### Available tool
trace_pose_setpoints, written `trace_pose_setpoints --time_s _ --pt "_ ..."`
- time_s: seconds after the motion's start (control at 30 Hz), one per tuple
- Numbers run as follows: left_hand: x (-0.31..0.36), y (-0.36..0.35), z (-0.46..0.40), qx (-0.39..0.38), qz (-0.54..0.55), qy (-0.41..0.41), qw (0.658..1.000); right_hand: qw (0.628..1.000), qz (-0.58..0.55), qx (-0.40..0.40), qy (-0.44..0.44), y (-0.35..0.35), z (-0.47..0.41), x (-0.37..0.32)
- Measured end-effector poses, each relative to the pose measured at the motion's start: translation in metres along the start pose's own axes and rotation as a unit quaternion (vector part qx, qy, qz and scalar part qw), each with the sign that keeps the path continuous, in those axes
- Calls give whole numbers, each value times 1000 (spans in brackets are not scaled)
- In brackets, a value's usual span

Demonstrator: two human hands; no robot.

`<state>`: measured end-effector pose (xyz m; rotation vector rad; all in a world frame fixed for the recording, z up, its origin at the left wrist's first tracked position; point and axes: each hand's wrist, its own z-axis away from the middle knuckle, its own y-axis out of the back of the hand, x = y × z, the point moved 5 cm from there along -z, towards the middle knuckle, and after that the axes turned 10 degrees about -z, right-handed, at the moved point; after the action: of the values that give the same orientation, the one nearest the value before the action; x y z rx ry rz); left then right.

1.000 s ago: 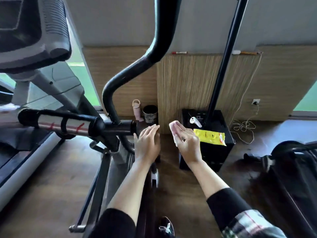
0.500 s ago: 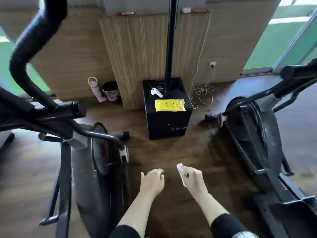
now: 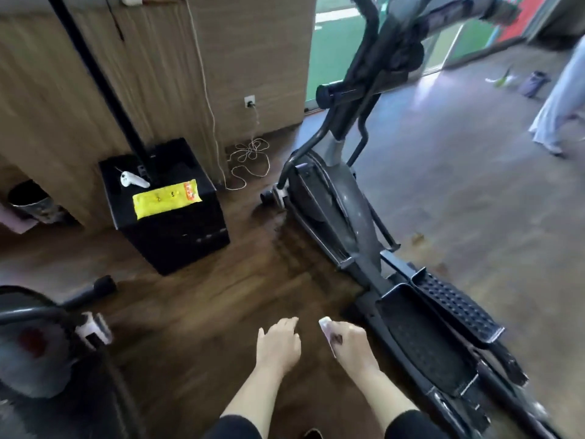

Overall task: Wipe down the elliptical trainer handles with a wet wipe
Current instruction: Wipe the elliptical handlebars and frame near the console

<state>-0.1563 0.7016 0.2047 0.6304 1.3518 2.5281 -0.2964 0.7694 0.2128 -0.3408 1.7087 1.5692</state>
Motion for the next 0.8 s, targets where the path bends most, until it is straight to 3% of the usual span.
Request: trace_pose_setpoints --time_s 0.27,0.6,0.8 --pt "104 0 -59 -19 -61 -72 995 992 -52 47 -105 67 -32 80" --pt "154 70 -184 0 -96 -89 991 984 -75 114 -118 124 -145 110" --pt "178 128 -235 37 -89 -68 993 975 -130 167 -76 169 -213 94"
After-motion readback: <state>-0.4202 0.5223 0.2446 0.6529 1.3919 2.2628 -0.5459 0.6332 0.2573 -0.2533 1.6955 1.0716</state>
